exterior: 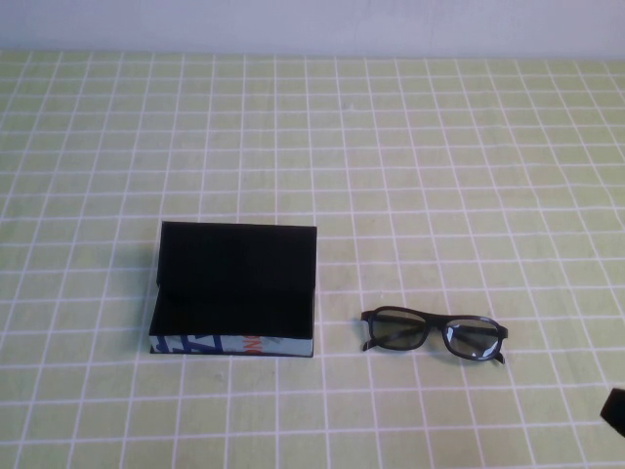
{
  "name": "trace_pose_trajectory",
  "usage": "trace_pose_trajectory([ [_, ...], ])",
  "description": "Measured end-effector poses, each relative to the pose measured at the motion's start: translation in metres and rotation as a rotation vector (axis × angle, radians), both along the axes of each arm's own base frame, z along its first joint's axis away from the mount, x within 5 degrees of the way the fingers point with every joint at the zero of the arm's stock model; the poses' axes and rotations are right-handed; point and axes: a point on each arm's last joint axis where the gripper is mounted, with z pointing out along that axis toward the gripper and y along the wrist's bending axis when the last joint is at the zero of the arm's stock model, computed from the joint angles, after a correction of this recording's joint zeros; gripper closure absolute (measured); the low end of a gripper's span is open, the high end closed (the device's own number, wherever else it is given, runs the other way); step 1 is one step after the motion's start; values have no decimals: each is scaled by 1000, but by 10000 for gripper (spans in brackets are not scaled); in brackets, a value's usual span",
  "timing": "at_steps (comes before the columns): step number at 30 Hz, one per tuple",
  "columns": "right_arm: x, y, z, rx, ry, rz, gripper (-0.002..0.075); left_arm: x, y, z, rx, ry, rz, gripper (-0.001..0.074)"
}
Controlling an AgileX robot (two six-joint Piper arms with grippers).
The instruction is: Return glasses to glasses case
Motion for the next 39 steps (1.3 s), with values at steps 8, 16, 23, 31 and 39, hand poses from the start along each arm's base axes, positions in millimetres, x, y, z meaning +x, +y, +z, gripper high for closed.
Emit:
trace_pose_trajectory([
  [8,51,6,25,-356,344,280,737,0,0,0,0,0,0,737],
  [16,92,13,22,-543,385,471,737,0,0,0,2,0,0,737],
  [23,123,70,11,-811,262,831,737,0,0,0,2,0,0,737],
  [31,180,133,-3,-1016,253,1127,737,0,0,0,2,0,0,737],
  [39,227,143,-10,-1228,128,1275,620,0,0,0,2,0,0,737],
])
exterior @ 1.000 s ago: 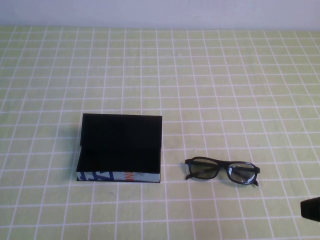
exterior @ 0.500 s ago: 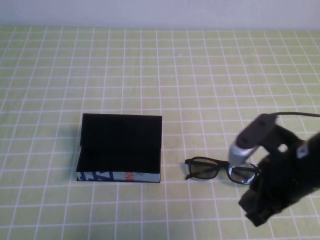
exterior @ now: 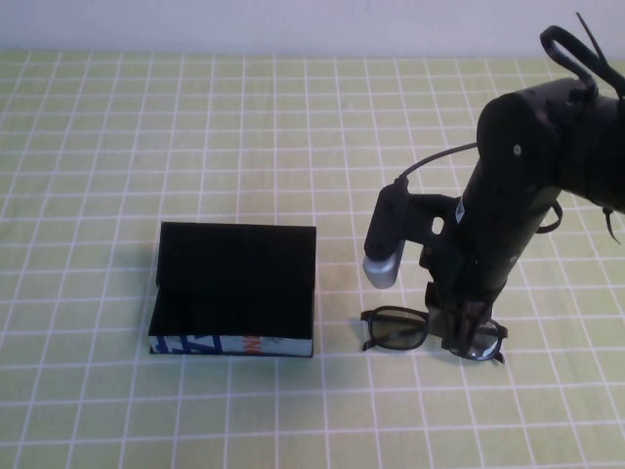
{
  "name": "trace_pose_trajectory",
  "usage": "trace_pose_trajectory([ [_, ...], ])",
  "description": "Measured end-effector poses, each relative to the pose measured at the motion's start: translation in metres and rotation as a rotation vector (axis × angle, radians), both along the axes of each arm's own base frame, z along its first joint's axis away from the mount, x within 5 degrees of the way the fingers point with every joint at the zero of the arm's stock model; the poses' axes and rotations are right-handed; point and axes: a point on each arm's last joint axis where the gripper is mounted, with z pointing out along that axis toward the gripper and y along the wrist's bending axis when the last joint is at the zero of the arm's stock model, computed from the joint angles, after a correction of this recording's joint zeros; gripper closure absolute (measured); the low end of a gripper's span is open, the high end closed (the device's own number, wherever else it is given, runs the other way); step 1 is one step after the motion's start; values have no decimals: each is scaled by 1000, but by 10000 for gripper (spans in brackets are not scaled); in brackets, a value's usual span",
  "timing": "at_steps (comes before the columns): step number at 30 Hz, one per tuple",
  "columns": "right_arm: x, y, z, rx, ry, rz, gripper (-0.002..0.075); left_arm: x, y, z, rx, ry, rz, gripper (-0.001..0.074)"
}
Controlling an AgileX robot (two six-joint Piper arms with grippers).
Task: Return glasses to glasses case
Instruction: Pick up the glasses from the table
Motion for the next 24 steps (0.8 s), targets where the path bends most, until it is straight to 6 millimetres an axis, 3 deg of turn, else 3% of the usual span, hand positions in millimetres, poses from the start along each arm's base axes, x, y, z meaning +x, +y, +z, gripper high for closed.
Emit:
trace_pose_trajectory([
  [4,12,-4,-11,-26,0,102,449,0,0,0,0,0,0,737],
  [7,20,-8,-20,-36,2,135,389,0,0,0,0,0,0,737],
  [24,46,-3,-40,-32,-3,138,362,0,0,0,0,0,0,737],
])
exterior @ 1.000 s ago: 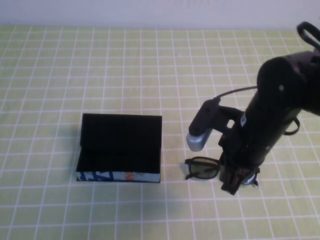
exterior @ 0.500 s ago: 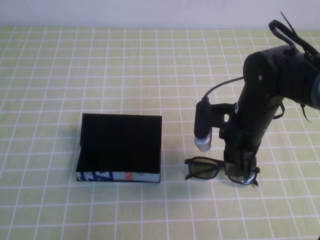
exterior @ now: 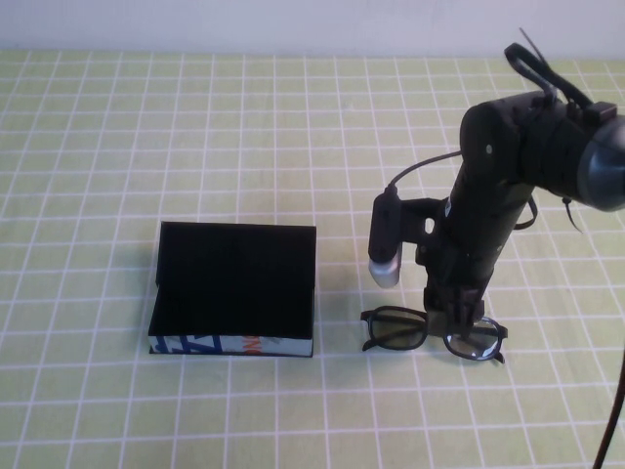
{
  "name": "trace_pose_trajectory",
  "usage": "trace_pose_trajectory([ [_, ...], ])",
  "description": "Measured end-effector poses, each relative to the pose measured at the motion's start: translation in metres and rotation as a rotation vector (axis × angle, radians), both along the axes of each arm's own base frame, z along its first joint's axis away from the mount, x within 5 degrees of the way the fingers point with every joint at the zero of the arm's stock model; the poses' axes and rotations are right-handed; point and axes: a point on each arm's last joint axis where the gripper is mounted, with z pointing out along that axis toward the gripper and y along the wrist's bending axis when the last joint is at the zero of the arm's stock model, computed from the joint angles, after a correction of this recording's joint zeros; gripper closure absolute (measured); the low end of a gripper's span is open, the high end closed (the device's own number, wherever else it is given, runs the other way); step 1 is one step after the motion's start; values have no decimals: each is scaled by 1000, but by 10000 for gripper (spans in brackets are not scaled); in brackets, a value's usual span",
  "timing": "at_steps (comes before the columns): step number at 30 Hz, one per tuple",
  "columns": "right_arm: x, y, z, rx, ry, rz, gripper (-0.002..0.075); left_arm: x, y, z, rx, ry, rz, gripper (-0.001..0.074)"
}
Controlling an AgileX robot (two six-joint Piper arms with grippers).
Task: Return glasses to glasses case
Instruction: Pick up the glasses from the table
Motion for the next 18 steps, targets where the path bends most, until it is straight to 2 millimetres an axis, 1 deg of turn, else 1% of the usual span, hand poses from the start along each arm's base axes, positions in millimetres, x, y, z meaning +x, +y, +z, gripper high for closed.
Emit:
trace_pose_trajectory([
  [4,2,1,-9,-10,22,2,362,0,0,0,0,0,0,737],
  [11,6,3,-18,-18,37,2,362,0,0,0,0,0,0,737],
  [18,7,4,-23,-23,46,2,367,0,0,0,0,0,0,737],
])
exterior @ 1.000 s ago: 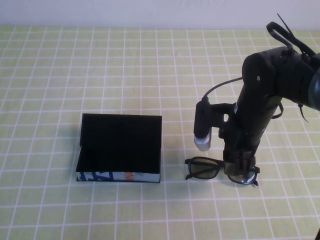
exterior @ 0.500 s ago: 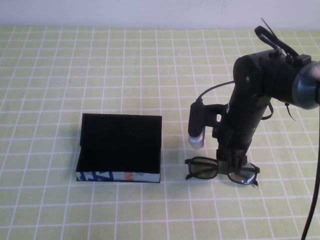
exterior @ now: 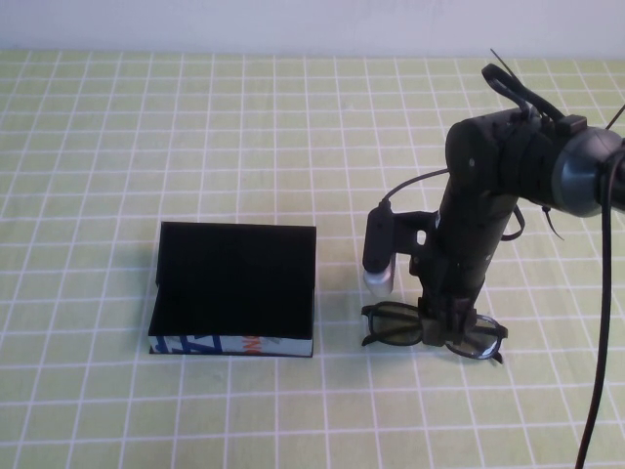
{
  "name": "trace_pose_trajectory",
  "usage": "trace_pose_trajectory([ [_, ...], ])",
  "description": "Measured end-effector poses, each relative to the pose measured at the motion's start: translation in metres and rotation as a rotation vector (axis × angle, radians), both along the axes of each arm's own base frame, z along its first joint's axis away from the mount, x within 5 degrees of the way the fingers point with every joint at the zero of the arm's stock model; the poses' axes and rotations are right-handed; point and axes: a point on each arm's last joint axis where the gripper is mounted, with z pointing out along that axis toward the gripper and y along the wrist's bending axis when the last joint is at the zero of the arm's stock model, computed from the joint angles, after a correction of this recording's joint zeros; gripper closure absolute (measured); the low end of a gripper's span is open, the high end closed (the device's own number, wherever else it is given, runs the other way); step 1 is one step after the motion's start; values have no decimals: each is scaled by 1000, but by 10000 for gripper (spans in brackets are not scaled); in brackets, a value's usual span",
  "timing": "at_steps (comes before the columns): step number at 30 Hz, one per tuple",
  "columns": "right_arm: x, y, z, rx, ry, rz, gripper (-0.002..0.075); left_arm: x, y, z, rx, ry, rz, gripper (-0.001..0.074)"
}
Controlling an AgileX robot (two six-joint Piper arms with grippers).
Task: Return glasses to glasses case
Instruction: Pick up the glasses from the table
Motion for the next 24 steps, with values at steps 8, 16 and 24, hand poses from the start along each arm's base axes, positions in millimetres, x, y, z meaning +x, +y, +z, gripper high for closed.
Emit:
trace_pose_trajectory([
  [8,-1,-1,0,-6,12,2,467,0,0,0,0,0,0,737],
  [16,-4,-2,0,-18,45,5,653,0,0,0,0,0,0,737],
  [24,-14,3,17,-45,24,12,667,0,0,0,0,0,0,737],
])
